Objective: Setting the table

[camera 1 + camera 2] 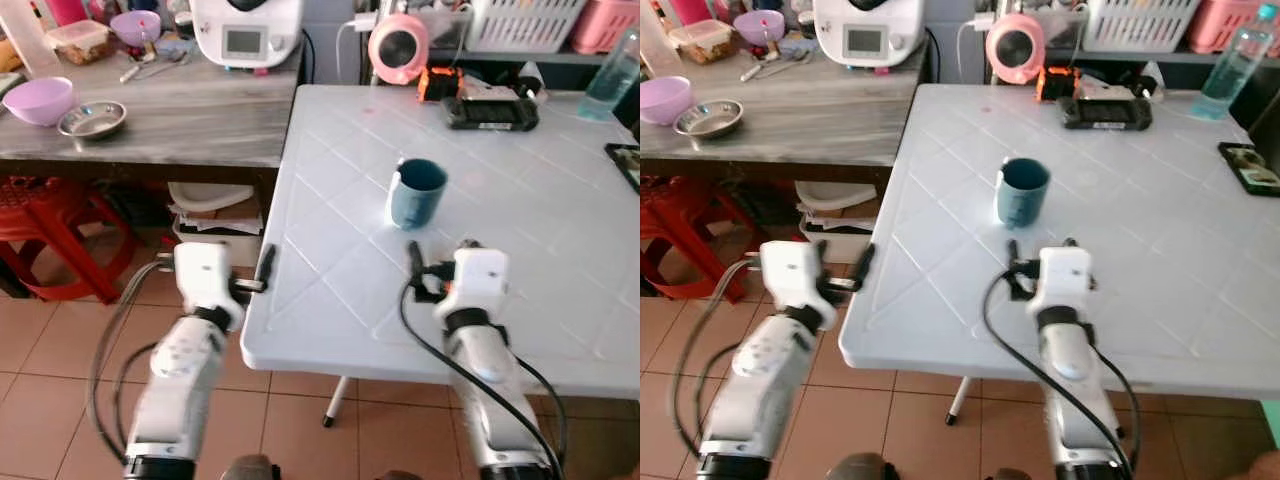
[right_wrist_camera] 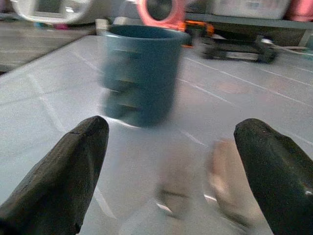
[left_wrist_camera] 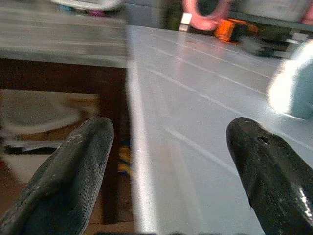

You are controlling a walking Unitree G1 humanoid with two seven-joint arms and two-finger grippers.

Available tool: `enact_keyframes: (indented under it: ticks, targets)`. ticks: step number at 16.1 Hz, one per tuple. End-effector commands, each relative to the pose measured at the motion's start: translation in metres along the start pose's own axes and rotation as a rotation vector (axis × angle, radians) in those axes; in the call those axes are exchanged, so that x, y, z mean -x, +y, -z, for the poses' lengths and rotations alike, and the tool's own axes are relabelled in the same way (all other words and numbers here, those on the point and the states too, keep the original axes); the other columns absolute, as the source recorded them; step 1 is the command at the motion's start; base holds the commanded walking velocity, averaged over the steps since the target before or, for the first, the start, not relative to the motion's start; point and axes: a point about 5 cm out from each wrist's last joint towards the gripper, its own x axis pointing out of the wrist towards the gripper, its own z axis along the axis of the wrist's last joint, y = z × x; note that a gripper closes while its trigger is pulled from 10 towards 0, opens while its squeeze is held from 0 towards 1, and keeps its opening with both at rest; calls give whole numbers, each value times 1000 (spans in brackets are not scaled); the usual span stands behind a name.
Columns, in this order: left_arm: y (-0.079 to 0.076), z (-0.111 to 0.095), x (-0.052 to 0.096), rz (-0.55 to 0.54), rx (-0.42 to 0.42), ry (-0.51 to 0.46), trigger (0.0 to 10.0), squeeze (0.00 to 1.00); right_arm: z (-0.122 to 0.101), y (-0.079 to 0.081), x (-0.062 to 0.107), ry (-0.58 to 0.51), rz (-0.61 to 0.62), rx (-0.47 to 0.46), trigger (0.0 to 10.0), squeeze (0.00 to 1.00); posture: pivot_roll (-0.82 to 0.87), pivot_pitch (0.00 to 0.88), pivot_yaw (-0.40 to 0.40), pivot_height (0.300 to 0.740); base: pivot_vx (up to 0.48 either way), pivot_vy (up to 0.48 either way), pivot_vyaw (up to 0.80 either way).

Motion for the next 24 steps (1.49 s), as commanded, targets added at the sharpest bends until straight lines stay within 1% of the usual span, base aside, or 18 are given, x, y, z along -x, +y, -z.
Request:
enact_keyframes:
  ticks: [1,3,4,5,8,12,16,22,24]
  targets:
    - [2,-2,0,6,-9,4,10000,0,-2,0,0,-1,3,-3,10000,0,-18,0,26,740,0,0,0]
    - [3,1,2,33,-13,29,10000,0,0,-1,0,13,15,-6,10000,0,-17,0,25,740,0,0,0]
    - [5,2,2,55,-26,41,10000,0,2,-1,1,37,23,-20,10000,0,-17,1,27,740,0,0,0]
    - [7,2,2,60,-32,52,10000,0,3,0,0,51,13,-22,10000,0,-18,2,27,740,0,0,0]
    - [11,5,4,64,-54,83,10000,0,3,3,-8,113,-30,-38,10000,0,-16,12,26,740,0,0,0]
    - [11,7,8,63,-53,106,10000,0,5,4,-14,165,-80,-17,10000,0,-10,23,21,740,0,0,0]
    - [12,10,11,58,-52,128,10000,0,12,8,-11,240,-123,-23,10000,0,-10,35,20,740,0,0,0]
    - [10,12,13,68,-51,145,10000,0,13,14,-9,272,-171,-40,10000,0,-11,40,18,740,0,0,0]
    - [10,13,13,69,-53,154,10000,0,13,16,-10,292,-188,-65,10000,0,-9,41,17,740,0,0,0]
